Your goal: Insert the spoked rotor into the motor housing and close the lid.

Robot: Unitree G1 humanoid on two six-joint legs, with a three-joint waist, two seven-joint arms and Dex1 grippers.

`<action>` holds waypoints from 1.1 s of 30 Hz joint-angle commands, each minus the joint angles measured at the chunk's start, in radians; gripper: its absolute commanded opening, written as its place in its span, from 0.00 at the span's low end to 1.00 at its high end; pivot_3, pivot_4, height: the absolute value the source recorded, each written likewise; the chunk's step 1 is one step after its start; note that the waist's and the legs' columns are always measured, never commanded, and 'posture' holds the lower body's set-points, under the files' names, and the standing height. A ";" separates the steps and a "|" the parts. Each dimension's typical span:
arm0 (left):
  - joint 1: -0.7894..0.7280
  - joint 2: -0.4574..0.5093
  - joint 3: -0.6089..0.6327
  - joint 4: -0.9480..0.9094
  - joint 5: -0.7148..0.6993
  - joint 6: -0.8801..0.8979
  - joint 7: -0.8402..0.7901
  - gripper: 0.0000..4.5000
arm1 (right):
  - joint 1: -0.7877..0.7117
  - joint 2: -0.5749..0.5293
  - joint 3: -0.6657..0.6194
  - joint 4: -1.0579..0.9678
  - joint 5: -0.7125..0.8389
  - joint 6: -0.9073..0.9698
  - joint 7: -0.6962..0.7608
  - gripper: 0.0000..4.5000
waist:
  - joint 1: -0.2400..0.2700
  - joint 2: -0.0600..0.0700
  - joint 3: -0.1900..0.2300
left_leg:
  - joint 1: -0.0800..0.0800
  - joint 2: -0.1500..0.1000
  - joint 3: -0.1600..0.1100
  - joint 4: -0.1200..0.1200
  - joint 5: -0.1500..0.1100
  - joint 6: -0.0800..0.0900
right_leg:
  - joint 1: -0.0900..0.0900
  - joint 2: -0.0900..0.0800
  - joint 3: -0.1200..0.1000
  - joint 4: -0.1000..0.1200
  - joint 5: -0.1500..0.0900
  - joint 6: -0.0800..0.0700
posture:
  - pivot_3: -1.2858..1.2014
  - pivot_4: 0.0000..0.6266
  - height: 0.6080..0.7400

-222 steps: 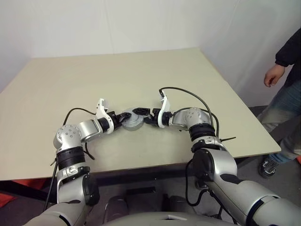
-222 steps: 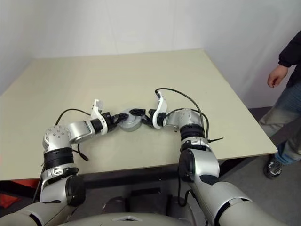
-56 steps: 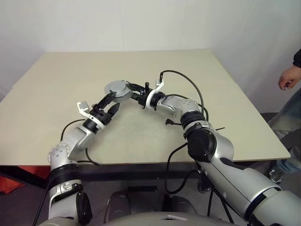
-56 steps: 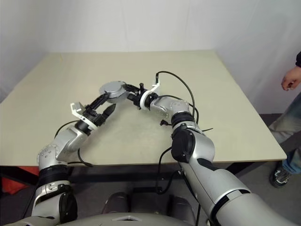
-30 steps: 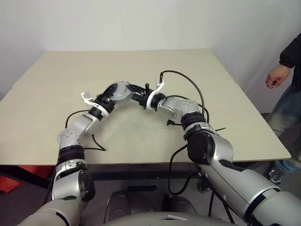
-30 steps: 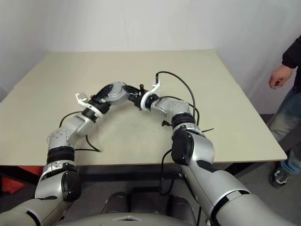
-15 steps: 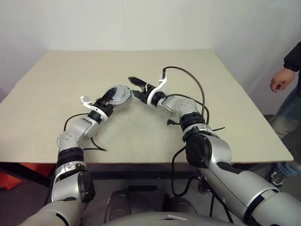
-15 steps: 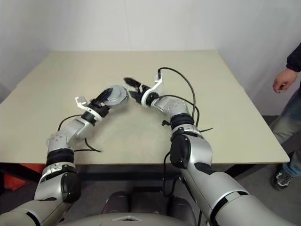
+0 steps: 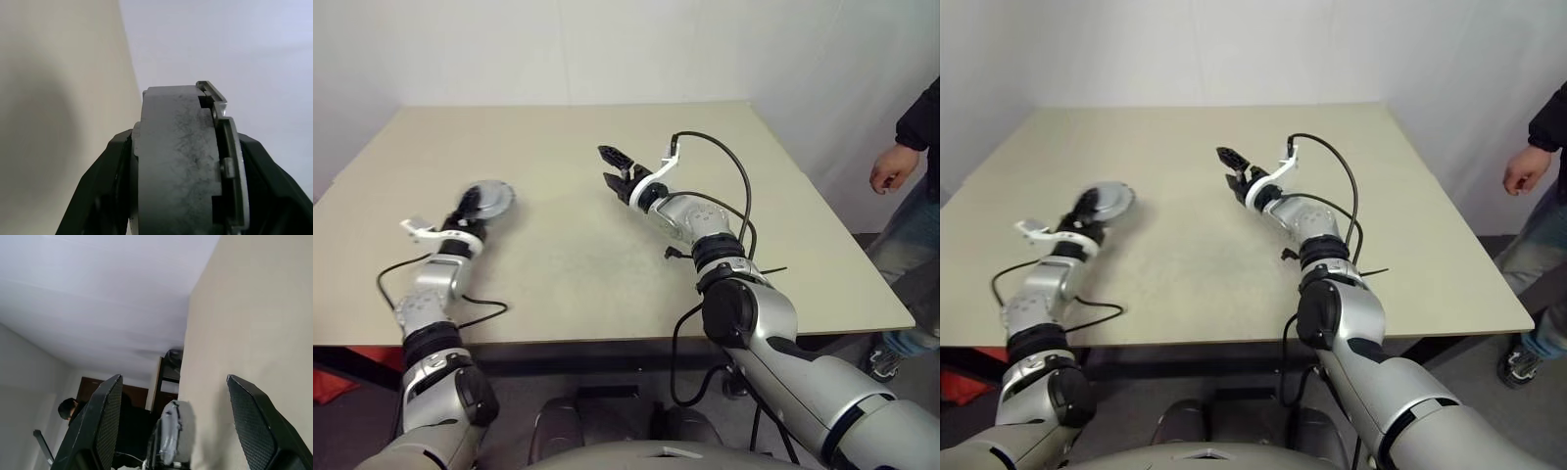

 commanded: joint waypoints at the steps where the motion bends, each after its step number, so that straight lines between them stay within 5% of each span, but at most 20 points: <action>1: -0.014 0.034 0.037 0.038 0.020 -0.036 0.072 0.53 | -0.014 0.000 0.012 -0.019 0.004 -0.006 0.016 0.85 | 0.002 0.000 0.000 | 0.000 0.000 0.000 0.000 0.000 0.000 | 0.000 0.000 0.000 0.000 0.000 0.000 | 0.52 0.00 1.00; 14: -0.015 0.013 0.026 0.054 0.100 -0.042 0.126 0.53 | -0.008 0.006 0.037 -0.015 -0.012 -0.011 0.018 0.85 | 0.027 -0.003 0.001 | 0.003 0.003 -0.001 0.001 0.000 -0.001 | 0.003 -0.001 0.000 0.002 0.000 0.000 | 0.52 0.00 1.00; 21: -0.018 0.020 0.062 0.043 0.122 -0.146 0.143 0.99 | -0.005 0.006 0.040 0.002 -0.019 -0.012 0.000 0.86 | 0.022 -0.003 0.001 | 0.005 0.003 -0.001 0.001 0.001 -0.002 | 0.003 -0.001 0.000 0.004 0.000 0.000 | 0.52 0.00 1.00; 33: -0.006 0.022 0.074 0.038 0.123 -0.165 0.113 0.99 | -0.011 -0.001 0.054 0.055 -0.053 0.004 0.008 0.86 | 0.016 -0.003 0.001 | 0.006 0.003 -0.001 0.001 0.002 -0.003 | 0.003 0.000 0.000 0.003 0.000 -0.001 | 0.52 0.00 1.00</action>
